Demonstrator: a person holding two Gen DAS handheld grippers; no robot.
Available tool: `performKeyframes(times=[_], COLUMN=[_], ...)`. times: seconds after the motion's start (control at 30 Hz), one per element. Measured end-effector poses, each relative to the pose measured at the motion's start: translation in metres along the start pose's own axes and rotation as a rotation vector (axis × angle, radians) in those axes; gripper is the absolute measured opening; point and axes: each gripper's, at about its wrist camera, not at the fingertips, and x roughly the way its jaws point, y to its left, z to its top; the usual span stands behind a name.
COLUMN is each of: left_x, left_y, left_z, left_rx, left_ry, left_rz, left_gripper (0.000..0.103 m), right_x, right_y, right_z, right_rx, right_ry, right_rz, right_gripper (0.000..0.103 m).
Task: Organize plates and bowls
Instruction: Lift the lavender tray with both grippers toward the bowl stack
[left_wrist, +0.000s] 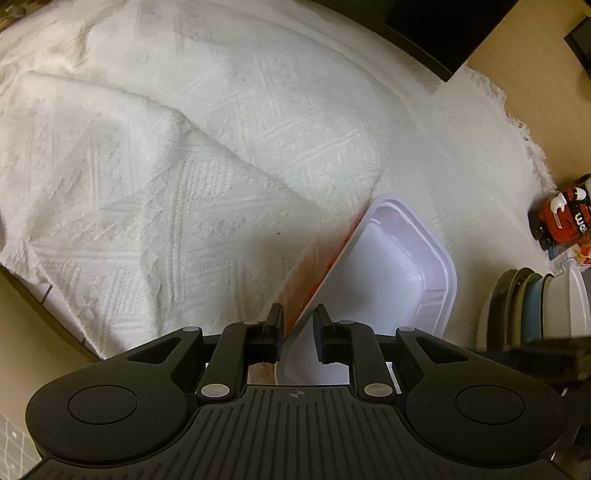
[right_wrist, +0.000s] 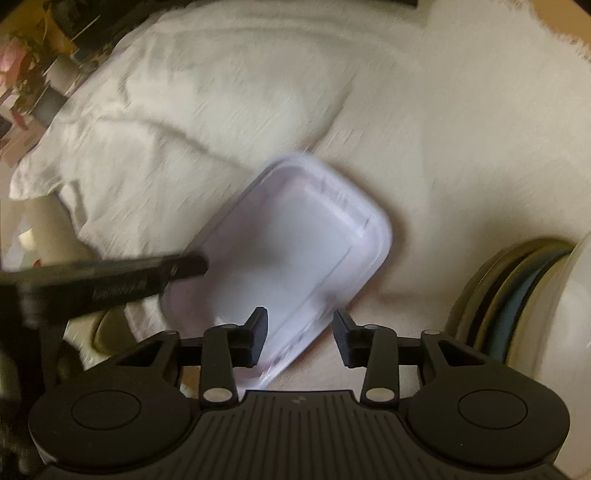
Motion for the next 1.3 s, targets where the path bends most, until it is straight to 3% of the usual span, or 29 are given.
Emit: performKeyframes(times=[0.33,0.6,0.83,1.0,1.13,1.3], left_x=[-0.005,-0.006,0.006,0.015,-0.013,-0.067], left_y=[0.005,-0.002,-0.003,-0.011,-0.026,-0.075], left_z=[-0.004,-0.014,-0.002,-0.004,0.001,0.015], left_rx=[-0.012,0.064,0.042,0.051,0.053,0.131], left_ry=[0.005,0.040,0.043,0.074,0.007,-0.138], left_rz=[-0.004,-0.025,-0.014,-0.005,-0.046,-0.120], left_gripper=[0.020,0.018,0.018,0.018,0.018,0.018], right_x=[0.032,0.032,0.044,0.052,0.027,-0.046], right_y=[-0.002,-0.010,-0.019,-0.019,-0.016,-0.029], right_z=[-0.008,0.008,0.008,0.001,-0.002,-0.006], right_rx=[0.019,0.042,0.064,0.082,0.075,0.064], right_ry=[0.088,-0.040,-0.043,-0.025,-0.097,-0.278], right_rz=[0.006,0.007,-0.023,0.056,0.063,0.102], right_gripper=[0.039,0.031,0.031,0.030,0.030,0.030])
